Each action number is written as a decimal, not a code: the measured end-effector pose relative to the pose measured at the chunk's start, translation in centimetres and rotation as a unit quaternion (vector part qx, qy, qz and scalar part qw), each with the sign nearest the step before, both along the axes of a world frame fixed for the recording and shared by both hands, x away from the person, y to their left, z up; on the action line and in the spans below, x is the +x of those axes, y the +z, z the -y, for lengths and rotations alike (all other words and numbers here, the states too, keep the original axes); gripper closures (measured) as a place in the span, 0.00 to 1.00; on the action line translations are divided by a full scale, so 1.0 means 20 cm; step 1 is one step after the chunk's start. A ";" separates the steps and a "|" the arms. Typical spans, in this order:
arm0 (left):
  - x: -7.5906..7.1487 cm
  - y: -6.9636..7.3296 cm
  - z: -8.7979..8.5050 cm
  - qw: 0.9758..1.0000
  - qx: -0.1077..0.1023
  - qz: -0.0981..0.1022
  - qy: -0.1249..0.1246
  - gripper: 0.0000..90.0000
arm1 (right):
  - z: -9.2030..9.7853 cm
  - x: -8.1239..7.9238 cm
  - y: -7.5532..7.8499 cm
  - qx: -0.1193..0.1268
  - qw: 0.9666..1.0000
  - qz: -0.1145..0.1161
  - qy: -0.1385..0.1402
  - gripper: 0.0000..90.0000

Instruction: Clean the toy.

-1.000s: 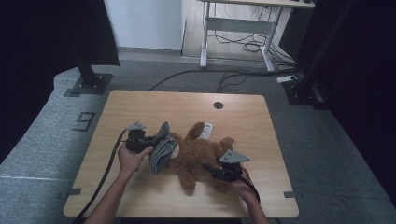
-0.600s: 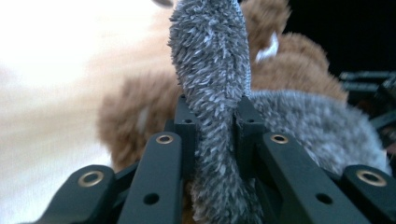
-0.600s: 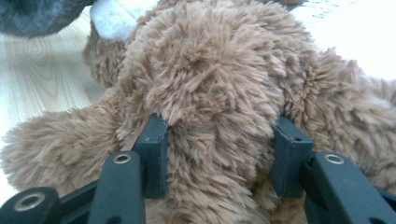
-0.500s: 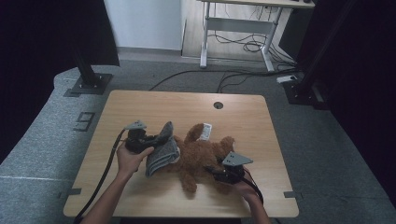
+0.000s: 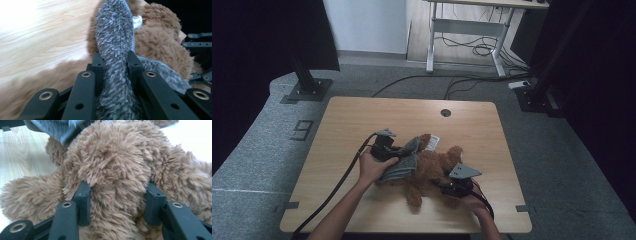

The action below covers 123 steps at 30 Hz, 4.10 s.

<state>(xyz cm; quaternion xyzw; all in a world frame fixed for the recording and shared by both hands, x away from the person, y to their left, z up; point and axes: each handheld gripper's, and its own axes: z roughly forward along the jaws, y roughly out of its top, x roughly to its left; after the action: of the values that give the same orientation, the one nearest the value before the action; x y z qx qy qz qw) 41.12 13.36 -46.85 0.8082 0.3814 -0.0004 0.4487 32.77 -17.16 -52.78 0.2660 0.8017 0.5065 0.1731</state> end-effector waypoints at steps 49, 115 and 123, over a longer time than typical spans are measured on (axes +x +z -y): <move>-0.06 0.04 -0.36 0.992 -0.041 0.078 0.087 0.87 | 0.02 0.01 -0.02 0.022 1.000 -0.016 -0.011 0.56; -0.05 0.05 0.11 0.999 0.027 0.022 -0.039 0.85 | 0.02 0.02 -0.02 0.025 1.000 -0.015 -0.009 0.54; -0.11 -0.01 0.04 0.999 0.003 0.029 -0.032 0.86 | 0.04 0.00 0.00 0.033 0.999 -0.034 -0.020 0.27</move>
<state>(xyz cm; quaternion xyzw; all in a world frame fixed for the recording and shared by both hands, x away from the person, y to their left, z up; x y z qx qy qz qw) 38.88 12.50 -46.97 0.8210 0.3418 0.0094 0.4572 32.73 -17.97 -52.71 0.3047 0.7845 0.5197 0.1472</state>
